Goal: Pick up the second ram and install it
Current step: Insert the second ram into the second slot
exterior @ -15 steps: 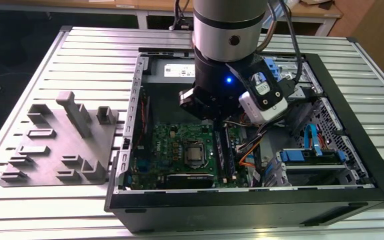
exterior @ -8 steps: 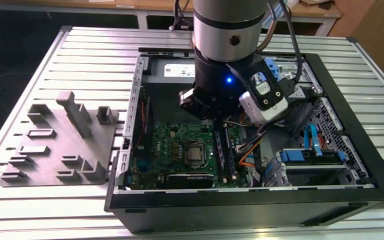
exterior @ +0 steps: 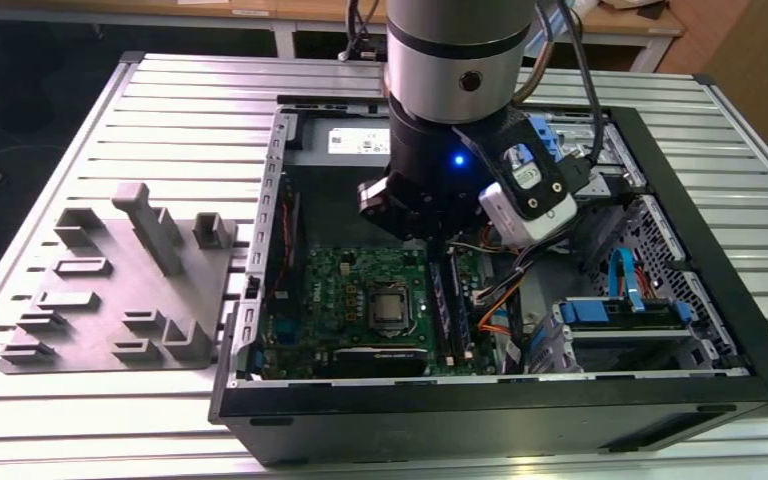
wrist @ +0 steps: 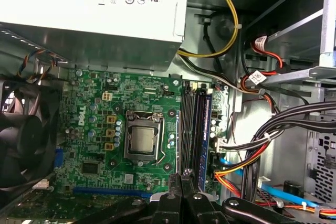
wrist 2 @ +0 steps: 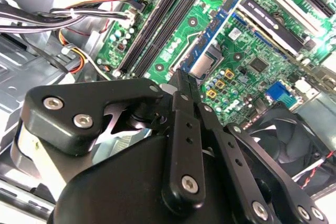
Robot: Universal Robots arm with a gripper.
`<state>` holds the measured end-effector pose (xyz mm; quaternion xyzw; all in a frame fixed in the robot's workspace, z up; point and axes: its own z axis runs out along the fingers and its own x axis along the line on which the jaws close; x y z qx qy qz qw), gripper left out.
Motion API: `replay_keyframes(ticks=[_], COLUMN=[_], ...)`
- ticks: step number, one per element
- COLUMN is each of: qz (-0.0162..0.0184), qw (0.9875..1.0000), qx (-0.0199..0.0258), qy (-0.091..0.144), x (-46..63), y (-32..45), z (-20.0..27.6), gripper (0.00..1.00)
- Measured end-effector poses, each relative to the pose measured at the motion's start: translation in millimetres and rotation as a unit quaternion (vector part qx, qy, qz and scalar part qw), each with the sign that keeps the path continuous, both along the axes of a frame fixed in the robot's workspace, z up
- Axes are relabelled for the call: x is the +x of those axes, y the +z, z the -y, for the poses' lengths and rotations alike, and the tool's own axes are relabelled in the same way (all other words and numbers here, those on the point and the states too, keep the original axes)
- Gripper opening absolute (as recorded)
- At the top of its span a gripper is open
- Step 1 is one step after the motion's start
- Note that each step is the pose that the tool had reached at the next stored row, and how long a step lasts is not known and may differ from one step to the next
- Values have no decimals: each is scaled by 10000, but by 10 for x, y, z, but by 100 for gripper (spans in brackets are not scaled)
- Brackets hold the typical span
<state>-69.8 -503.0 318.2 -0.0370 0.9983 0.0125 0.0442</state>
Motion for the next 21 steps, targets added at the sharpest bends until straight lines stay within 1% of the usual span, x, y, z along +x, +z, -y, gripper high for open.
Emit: replay_keyframes(ticks=[5, 21], qz=[0, 0], qw=[10000, 10000], qx=[0, 0], qy=[31, 32], x=[0, 17], y=[0, 0], z=[0, -6], gripper=[8, 8])
